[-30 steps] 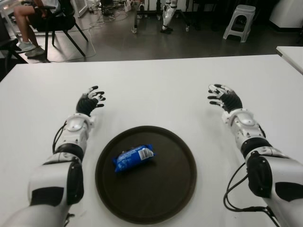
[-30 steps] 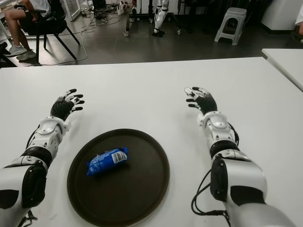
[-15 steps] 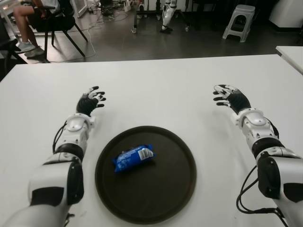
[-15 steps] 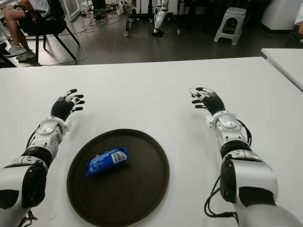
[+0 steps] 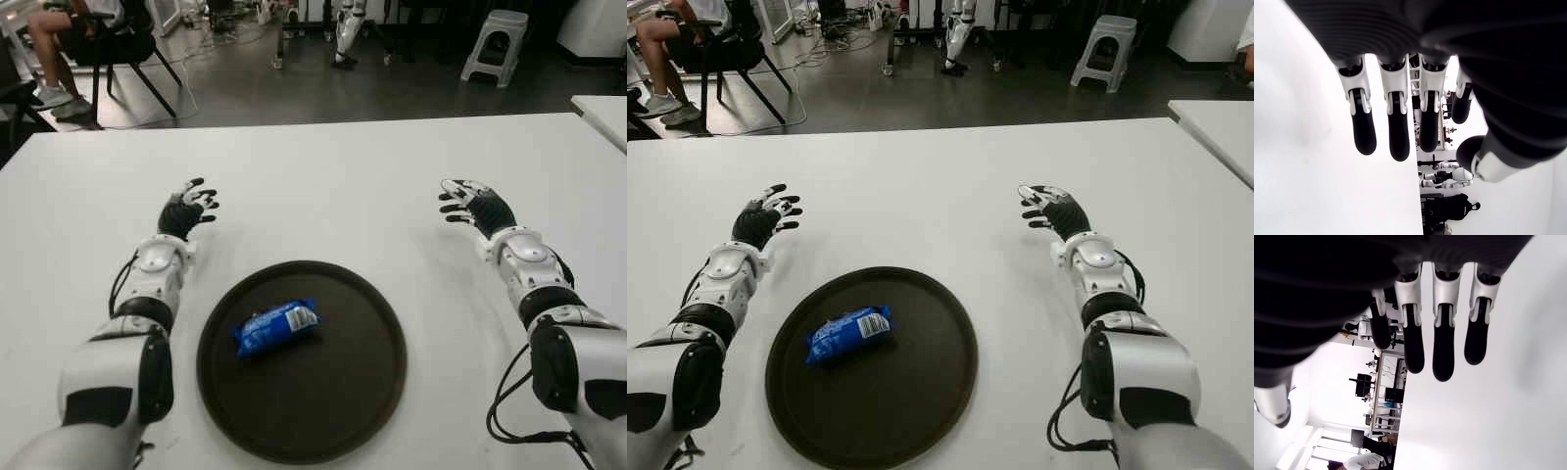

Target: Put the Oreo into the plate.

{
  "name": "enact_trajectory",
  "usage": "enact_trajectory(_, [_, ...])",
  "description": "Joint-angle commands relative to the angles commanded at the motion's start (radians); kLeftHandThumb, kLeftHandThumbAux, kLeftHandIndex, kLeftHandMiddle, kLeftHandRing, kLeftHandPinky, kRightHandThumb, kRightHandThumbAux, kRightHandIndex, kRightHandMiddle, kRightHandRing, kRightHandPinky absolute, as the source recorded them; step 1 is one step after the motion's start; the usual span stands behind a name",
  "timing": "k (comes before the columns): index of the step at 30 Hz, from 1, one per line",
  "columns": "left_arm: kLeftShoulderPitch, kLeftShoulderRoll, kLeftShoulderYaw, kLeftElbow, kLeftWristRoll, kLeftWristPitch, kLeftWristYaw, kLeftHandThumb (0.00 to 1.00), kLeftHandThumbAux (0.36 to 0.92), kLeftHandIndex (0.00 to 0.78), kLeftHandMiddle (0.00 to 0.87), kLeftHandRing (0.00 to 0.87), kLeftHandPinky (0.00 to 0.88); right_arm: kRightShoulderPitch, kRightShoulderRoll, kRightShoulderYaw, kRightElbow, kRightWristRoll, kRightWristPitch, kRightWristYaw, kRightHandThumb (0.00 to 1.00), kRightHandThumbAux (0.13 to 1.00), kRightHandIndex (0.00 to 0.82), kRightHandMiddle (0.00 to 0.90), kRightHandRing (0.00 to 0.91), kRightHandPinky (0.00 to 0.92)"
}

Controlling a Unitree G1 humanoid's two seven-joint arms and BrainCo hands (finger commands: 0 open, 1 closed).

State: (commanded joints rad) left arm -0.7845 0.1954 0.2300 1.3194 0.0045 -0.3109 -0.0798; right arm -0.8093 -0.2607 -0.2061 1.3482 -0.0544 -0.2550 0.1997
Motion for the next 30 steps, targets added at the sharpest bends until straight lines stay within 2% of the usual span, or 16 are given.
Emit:
enact_trajectory(10, [-0.001, 0.001, 0.008, 0.001, -0.006, 0.002, 0.002, 0.183, 0.636, 0.164, 0.256, 0.273, 0.316, 0.000, 0.001, 0.000, 0.001, 0.000, 0.002, 0.000, 0.043, 0.500, 0.247, 0.362, 0.399, 0.415])
enact_trajectory(18, [-0.001, 0.005, 0.004, 0.001, 0.000, 0.002, 0.002, 0.167, 0.644, 0.164, 0.258, 0.275, 0.316, 0.000, 0.005, 0.004, 0.000, -0.005, 0.003, -0.012, 0.066, 0.495, 0.273, 0.371, 0.408, 0.420])
enact_trajectory(26, [-0.002, 0.012, 0.003, 0.002, 0.001, 0.008, -0.007, 0.169, 0.623, 0.167, 0.266, 0.279, 0.310, 0.000, 0.010, 0.000, -0.001, -0.006, -0.001, -0.019, 0.051, 0.494, 0.281, 0.373, 0.402, 0.403])
enact_trajectory(30, [-0.001, 0.019, 0.001, 0.003, 0.003, 0.008, -0.011, 0.154, 0.624, 0.171, 0.270, 0.284, 0.315, 0.000, 0.013, -0.004, -0.001, -0.001, 0.000, -0.016, 0.068, 0.501, 0.257, 0.359, 0.393, 0.417])
